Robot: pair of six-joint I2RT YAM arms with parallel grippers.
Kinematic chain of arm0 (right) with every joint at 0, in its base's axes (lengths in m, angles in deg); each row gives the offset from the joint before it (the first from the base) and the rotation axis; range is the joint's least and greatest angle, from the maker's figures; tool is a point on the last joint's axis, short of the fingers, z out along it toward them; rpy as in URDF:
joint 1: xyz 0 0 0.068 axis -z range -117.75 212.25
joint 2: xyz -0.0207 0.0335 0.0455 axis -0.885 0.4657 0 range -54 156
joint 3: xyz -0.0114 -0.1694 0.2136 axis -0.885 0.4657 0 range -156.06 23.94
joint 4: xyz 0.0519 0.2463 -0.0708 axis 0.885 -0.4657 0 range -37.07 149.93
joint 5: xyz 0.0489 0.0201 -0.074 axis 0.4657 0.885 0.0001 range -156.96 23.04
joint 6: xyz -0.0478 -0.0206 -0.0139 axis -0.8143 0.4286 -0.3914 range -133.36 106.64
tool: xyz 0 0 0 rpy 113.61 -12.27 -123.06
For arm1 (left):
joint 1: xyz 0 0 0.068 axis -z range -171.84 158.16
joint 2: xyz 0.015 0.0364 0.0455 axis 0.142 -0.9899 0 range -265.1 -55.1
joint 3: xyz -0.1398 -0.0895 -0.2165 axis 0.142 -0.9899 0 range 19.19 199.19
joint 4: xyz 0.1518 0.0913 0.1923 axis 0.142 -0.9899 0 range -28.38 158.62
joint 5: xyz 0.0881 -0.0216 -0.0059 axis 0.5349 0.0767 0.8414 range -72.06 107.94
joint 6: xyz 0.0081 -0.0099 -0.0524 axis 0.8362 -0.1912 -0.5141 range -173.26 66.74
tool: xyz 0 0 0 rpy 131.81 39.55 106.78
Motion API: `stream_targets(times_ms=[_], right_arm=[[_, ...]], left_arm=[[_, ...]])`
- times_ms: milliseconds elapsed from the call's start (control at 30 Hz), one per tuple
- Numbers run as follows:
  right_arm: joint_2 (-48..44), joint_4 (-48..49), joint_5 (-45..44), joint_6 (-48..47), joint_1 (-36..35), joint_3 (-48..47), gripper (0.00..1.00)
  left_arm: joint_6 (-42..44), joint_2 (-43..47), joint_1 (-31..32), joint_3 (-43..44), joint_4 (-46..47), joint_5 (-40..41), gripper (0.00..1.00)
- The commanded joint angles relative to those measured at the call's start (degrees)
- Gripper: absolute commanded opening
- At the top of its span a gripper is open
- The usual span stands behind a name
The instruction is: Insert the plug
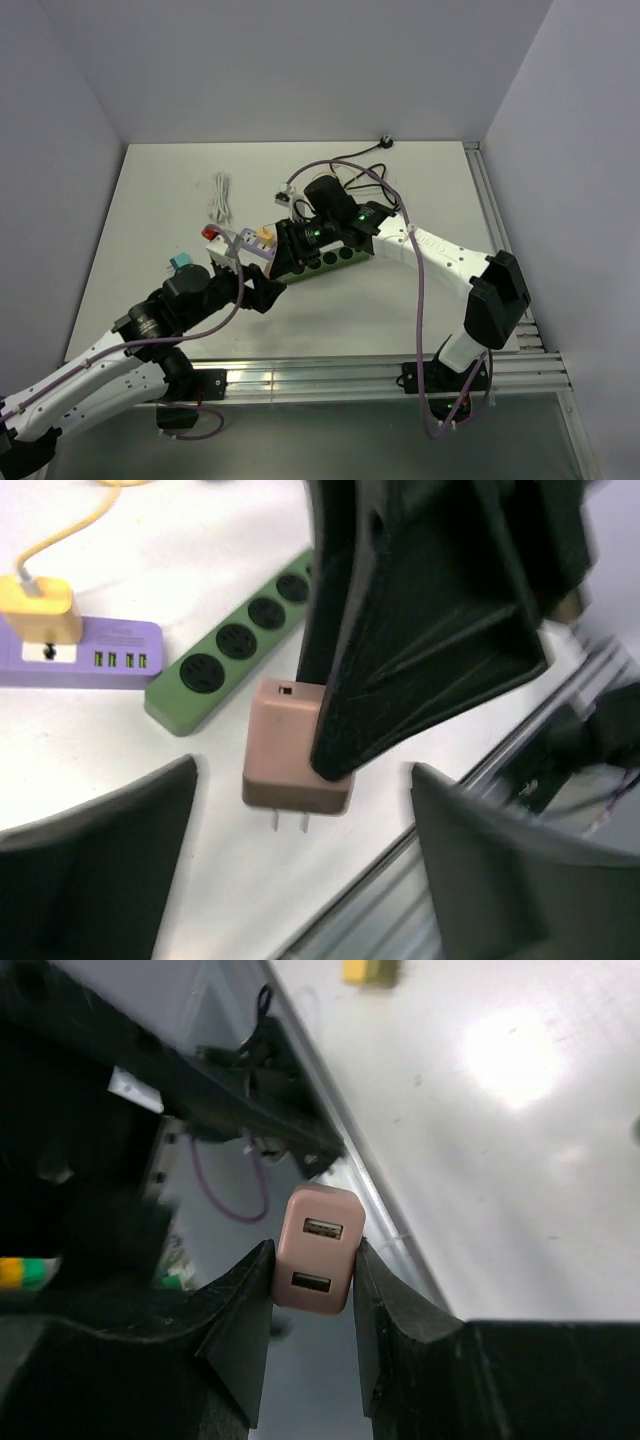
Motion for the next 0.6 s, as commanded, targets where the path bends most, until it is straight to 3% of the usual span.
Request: stream_targets(times_ms=[0,167,300,567], right_arm=[[-0.06,0.95,-8.95,-4.23,-0.17,-4.12,0.00],[1.78,3.75,-20.63,-9.76,-0.43,-8.25,0.00],[3.72,9.72,-22.68,-13.71,-0.70,-10.80,0.00],[14.95,13.70,-29.35,-21.36,-2.89,-20.98,0.00]], left_arm=[[-5.35,4.10,0.11,2.10,1.10,7.38,0.99],[-14.64,9.11,0.19,4.64,-5.84,20.36,0.99],[-23.45,12.28,0.11,6.85,-14.54,29.43,0.99],[-26.36,17.20,0.11,8.08,-19.12,31.74,0.99]])
